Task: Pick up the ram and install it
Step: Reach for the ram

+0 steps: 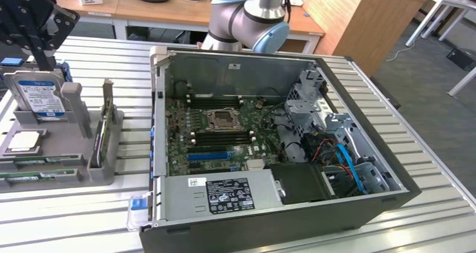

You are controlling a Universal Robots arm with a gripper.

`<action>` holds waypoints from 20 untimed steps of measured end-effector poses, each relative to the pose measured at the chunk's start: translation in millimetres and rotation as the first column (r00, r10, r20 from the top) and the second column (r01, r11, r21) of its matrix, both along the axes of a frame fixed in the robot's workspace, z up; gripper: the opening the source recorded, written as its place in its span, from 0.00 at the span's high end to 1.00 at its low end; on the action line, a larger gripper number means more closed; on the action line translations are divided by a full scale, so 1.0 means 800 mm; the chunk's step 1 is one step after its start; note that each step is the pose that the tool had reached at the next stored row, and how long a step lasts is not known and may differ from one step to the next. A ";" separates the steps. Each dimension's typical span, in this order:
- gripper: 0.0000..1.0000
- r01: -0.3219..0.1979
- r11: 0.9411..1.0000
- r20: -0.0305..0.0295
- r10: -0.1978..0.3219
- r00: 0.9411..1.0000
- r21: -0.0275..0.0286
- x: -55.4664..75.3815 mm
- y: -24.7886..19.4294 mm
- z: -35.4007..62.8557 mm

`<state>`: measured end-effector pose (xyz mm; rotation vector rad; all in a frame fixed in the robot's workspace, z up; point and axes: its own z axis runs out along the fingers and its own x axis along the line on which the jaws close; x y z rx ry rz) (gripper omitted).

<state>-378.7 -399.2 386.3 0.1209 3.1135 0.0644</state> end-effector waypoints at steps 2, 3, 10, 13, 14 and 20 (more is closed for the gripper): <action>0.89 0.000 1.000 0.000 0.000 1.000 0.000 0.000 -0.0024 0.000; 0.89 0.000 1.000 0.000 0.000 1.000 0.000 0.000 -0.0043 0.000; 0.89 0.000 1.000 0.000 0.000 1.000 0.000 0.000 -0.0221 0.000; 0.89 0.000 1.000 0.000 0.000 1.000 0.000 0.000 -0.0271 0.000; 0.89 0.000 1.000 0.000 0.000 1.000 0.000 0.000 -0.0271 0.000; 0.89 0.000 1.000 0.000 0.000 1.000 0.000 -0.005 -0.0273 0.000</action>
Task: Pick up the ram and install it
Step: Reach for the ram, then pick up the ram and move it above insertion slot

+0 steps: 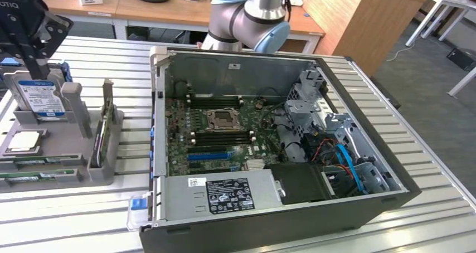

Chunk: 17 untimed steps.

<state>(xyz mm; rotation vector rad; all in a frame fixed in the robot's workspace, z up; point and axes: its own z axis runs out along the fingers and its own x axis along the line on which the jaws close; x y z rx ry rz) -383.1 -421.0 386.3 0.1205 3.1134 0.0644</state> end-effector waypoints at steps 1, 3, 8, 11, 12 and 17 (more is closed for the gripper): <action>0.89 0.000 1.000 0.000 0.000 1.000 0.000 -0.004 0.0000 0.000; 0.89 0.000 1.000 0.000 0.000 1.000 0.000 -0.010 0.0000 0.000; 0.89 0.000 1.000 0.000 0.000 1.000 0.000 -0.022 0.0001 0.000; 0.89 0.000 1.000 0.000 0.000 1.000 0.000 -0.026 0.0000 0.000; 0.89 0.000 1.000 0.000 0.000 1.000 0.000 -0.026 0.0000 0.000; 0.89 0.000 1.000 0.000 0.000 1.000 0.000 -0.026 0.0001 0.000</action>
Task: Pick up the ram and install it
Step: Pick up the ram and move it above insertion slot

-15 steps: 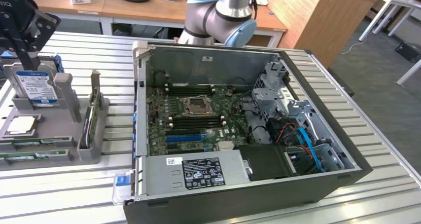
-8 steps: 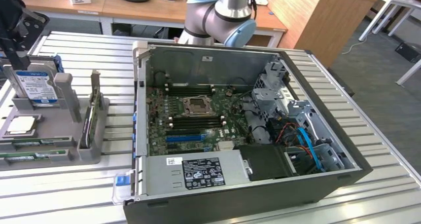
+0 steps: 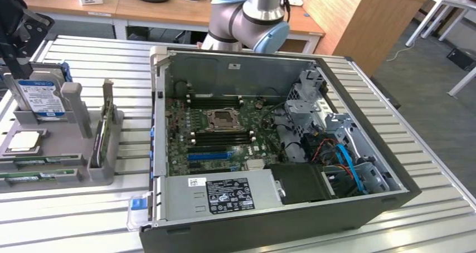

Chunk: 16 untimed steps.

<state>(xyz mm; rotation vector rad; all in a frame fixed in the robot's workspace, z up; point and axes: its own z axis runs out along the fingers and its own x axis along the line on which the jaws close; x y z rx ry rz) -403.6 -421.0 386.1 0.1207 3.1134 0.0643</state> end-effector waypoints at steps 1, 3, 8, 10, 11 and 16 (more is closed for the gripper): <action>0.89 0.000 1.000 0.000 0.000 1.000 0.000 0.000 0.0000 0.000; 0.89 0.000 1.000 0.000 0.000 1.000 0.000 0.000 0.0000 0.000; 0.89 -0.002 1.000 0.000 0.002 1.000 0.000 0.000 0.0000 0.000; 0.89 -0.009 1.000 0.000 0.009 1.000 0.000 0.000 0.0001 0.000; 0.89 -0.016 1.000 0.000 0.016 1.000 0.000 0.000 0.0001 0.000; 0.89 -0.091 0.996 0.000 0.091 0.996 0.000 0.000 0.0001 0.000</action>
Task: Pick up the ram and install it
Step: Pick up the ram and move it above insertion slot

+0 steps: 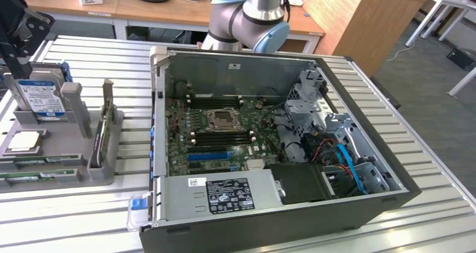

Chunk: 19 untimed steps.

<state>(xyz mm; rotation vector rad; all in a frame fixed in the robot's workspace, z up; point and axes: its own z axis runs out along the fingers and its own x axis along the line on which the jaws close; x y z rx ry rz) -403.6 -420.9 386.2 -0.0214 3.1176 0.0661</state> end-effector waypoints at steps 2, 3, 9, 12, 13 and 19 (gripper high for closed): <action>0.89 -0.038 0.999 0.000 0.038 0.999 0.000 0.000 0.0000 0.000; 0.89 -0.056 0.998 0.000 0.056 0.998 0.000 0.000 0.0000 0.000; 0.89 -0.165 0.986 0.000 0.165 0.986 0.000 0.000 0.0000 0.000; 0.89 -0.218 0.976 0.000 0.218 0.976 0.000 0.000 0.0000 0.000; 0.89 -0.236 0.972 0.000 0.236 0.972 0.000 0.000 0.0000 0.000; 0.89 -0.340 0.940 0.000 0.340 0.940 -0.001 0.000 0.0000 0.000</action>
